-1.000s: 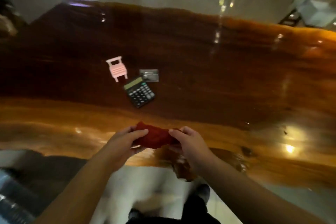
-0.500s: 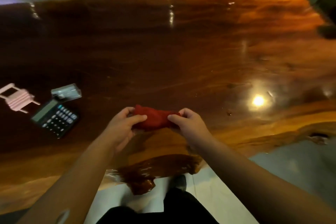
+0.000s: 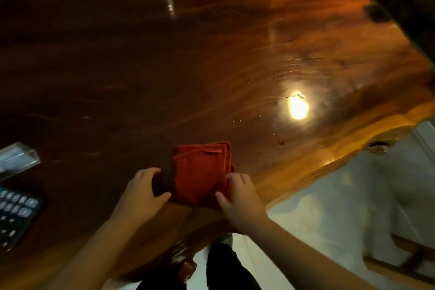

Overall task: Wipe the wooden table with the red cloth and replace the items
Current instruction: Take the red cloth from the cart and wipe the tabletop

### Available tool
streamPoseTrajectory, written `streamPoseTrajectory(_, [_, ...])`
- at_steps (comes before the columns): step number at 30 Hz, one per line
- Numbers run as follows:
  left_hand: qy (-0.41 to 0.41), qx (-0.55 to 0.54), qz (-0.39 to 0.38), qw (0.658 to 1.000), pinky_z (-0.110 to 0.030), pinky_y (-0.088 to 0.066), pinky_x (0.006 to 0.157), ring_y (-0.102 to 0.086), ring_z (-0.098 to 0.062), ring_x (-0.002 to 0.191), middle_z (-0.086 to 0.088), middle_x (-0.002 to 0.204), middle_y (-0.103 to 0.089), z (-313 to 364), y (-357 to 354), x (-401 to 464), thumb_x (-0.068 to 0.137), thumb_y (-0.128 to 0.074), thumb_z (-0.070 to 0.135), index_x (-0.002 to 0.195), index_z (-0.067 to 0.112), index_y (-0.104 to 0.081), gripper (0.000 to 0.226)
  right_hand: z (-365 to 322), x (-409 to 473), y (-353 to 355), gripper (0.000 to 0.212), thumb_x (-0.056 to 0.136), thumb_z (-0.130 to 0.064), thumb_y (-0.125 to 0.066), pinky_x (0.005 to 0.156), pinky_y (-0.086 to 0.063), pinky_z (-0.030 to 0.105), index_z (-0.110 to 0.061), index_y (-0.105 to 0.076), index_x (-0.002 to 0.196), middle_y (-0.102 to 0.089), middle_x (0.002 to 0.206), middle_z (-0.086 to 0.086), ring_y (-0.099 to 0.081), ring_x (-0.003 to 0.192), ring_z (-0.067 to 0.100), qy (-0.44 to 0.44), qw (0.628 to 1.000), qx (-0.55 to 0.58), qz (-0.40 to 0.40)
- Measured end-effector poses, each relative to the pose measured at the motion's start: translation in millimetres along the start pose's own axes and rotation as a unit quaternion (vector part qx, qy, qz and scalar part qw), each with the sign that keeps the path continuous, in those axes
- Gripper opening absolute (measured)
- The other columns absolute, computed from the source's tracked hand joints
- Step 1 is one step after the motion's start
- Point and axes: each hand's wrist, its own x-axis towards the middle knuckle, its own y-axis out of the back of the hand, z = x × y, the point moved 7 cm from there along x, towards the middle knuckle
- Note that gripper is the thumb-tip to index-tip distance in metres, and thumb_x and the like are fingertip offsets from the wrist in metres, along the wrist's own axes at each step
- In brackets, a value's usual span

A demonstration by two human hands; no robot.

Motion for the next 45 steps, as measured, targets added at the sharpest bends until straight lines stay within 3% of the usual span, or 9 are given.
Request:
streamPoseTrajectory(2, [-0.042, 0.087, 0.002, 0.995, -0.051, -0.035, 0.111, -0.027, -0.025, 0.142, 0.0, 0.155, -0.032, 0.9, 2.3, 10.9, 0.077, -0.08, 0.038, 0.149, 0.029, -0.031, 0.087, -11.5, 12.0, -18.6, 0.056, 0.095, -0.054, -0.052, 0.117, -0.024, 0.036, -0.032, -0.042, 0.146, -0.036, 0.156, -0.003, -0.028, 0.146, 0.021, 0.05, 0.998, -0.038, 0.015])
streamPoseTrajectory(5, [-0.065, 0.184, -0.01, 0.981, -0.052, -0.025, 0.115, -0.005, -0.027, 0.149, 0.0, 0.163, -0.013, 6.3, 6.3, 30.2, 0.072, -0.08, 0.052, 0.155, 0.03, -0.012, 0.11, -41.2, 35.4, -44.1, 0.069, 0.097, -0.063, -0.036, 0.116, 0.006, 0.039, -0.032, -0.023, 0.157, -0.013, 0.169, -0.004, 0.007, 0.154, 0.018, 0.113, 0.986, -0.114, 0.036])
streamPoseTrajectory(8, [-0.061, 0.243, -0.023, 0.968, -0.056, -0.02, 0.115, 0.005, -0.027, 0.149, 0.003, 0.165, 0.002, 10.4, 10.1, 52.0, 0.061, -0.082, 0.061, 0.154, 0.034, 0.001, 0.127, -59.7, 53.9, -63.2, 0.071, 0.1, -0.066, -0.027, 0.118, 0.012, 0.041, -0.037, -0.002, 0.16, 0.002, 0.169, -0.007, 0.024, 0.15, 0.012, 0.142, 0.978, -0.145, 0.048])
streamPoseTrajectory(15, [-0.009, 0.287, -0.045, 0.957, -0.06, -0.019, 0.112, 0.014, -0.032, 0.147, 0.0, 0.162, 0.018, 14.4, 10.4, 93.6, 0.049, -0.088, 0.058, 0.15, 0.034, 0.016, 0.147, -66.9, 71.0, -80.2, 0.067, 0.101, -0.06, -0.037, 0.122, -0.003, 0.049, -0.033, -0.021, 0.16, -0.013, 0.17, 0.0, 0.008, 0.155, 0.018, 0.239, 0.951, -0.19, 0.046])
streamPoseTrajectory(22, [0.018, 0.269, -0.069, 0.961, -0.057, -0.022, 0.113, 0.013, -0.029, 0.147, 0.004, 0.161, 0.019, 1.5, 16.9, 101.5, 0.05, -0.091, 0.051, 0.15, 0.037, 0.014, 0.146, -92.1, 86.5, -91.7, 0.068, 0.1, -0.063, -0.03, 0.119, 0.014, 0.042, -0.031, -0.02, 0.159, -0.007, 0.17, 0.0, 0.019, 0.152, 0.015, 0.317, 0.92, -0.22, -0.061])
streamPoseTrajectory(27, [0.035, 0.251, -0.063, 0.965, -0.058, -0.026, 0.111, 0.013, -0.032, 0.147, 0.003, 0.161, 0.015, 0.5, 23.7, 104.4, 0.056, -0.09, 0.043, 0.15, 0.042, 0.007, 0.136, -122.3, 94.5, -97.8, 0.07, 0.1, -0.062, -0.035, 0.118, 0.017, 0.04, -0.027, -0.024, 0.159, -0.009, 0.17, 0.004, 0.01, 0.154, 0.02, 0.386, 0.88, -0.254, -0.113])
streamPoseTrajectory(31, [0.049, 0.257, -0.06, 0.963, -0.057, -0.028, 0.111, 0.011, -0.031, 0.147, 0.003, 0.16, 0.013, 0.7, 21.8, 108.2, 0.05, -0.092, 0.047, 0.15, 0.042, 0.006, 0.14, -118.3, 100.3, -88.4, 0.067, 0.101, -0.058, -0.039, 0.117, 0.02, 0.037, -0.027, -0.026, 0.159, -0.01, 0.17, 0.006, 0.007, 0.154, 0.02, 0.402, 0.877, -0.232, -0.125])
streamPoseTrajectory(39, [0.089, 0.252, -0.065, 0.961, -0.06, -0.025, 0.113, 0.004, -0.036, 0.146, -0.002, 0.16, 0.008, 6.1, 25.8, 116.5, 0.028, -0.094, 0.059, 0.151, 0.036, -0.006, 0.153, -50.4, 124.7, -21.8, 0.065, 0.093, -0.054, -0.053, 0.124, -0.001, 0.041, -0.035, -0.039, 0.154, -0.023, 0.168, 0.002, -0.004, 0.155, 0.019, 0.31, 0.934, -0.174, 0.035])
streamPoseTrajectory(45, [0.112, 0.232, -0.053, 0.965, -0.064, -0.021, 0.112, 0.005, -0.037, 0.145, -0.006, 0.16, 0.004, 17.0, 24.5, 124.2, 0.017, -0.095, 0.057, 0.151, 0.036, 0.01, 0.171, 62.4, 142.9, 75.4, 0.065, 0.093, -0.058, -0.051, 0.123, -0.008, 0.041, -0.038, -0.039, 0.154, -0.027, 0.166, 0.001, -0.011, 0.155, 0.02, 0.142, 0.963, -0.176, 0.147])
